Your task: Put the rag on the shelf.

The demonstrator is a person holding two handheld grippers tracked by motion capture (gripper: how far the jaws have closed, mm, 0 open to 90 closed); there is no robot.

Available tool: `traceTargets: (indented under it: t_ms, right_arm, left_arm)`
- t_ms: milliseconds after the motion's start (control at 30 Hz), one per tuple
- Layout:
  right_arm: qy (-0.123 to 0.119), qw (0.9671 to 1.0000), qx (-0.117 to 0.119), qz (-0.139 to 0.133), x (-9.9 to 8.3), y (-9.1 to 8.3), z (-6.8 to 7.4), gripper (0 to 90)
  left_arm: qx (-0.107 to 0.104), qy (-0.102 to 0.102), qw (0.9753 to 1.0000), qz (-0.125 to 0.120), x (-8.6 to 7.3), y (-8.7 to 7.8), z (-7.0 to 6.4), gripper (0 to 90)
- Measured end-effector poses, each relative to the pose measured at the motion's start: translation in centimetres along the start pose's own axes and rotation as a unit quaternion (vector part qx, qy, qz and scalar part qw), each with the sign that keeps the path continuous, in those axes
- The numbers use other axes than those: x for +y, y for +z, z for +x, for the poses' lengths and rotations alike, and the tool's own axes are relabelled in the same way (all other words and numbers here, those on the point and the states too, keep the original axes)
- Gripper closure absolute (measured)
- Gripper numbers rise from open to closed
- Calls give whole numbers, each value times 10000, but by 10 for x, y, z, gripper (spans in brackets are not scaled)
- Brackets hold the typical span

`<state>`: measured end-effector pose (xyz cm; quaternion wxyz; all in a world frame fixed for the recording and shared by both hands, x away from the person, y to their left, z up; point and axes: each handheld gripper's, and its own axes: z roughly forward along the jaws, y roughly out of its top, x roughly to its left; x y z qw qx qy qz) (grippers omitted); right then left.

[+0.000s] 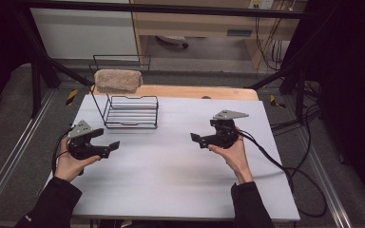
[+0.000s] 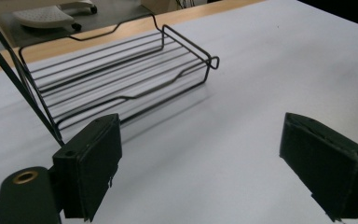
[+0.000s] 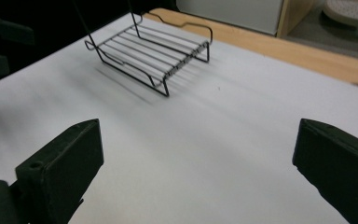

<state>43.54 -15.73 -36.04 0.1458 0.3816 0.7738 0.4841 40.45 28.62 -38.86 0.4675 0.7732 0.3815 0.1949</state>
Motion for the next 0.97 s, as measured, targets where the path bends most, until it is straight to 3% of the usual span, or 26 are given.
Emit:
traceTargets:
  t_ms: [267,500,667,967]
  right_arm:
    - [276,9992,-102,258,-51,-21,-23,4]
    - [286,9988,-21,408,-89,-38,-36,4]
    - [289,9987,44,414,-106,-47,-40,4]
    - [325,9984,-4,452,-127,-60,-43,4]
  left_arm:
    - [-93,103,9998,167,-23,4,-6,128]
    - [-243,271,9988,326,-40,9,-10,130]
    - [-272,378,9979,451,-45,13,-15,130]
    - [-325,350,9978,461,-54,11,-17,130]
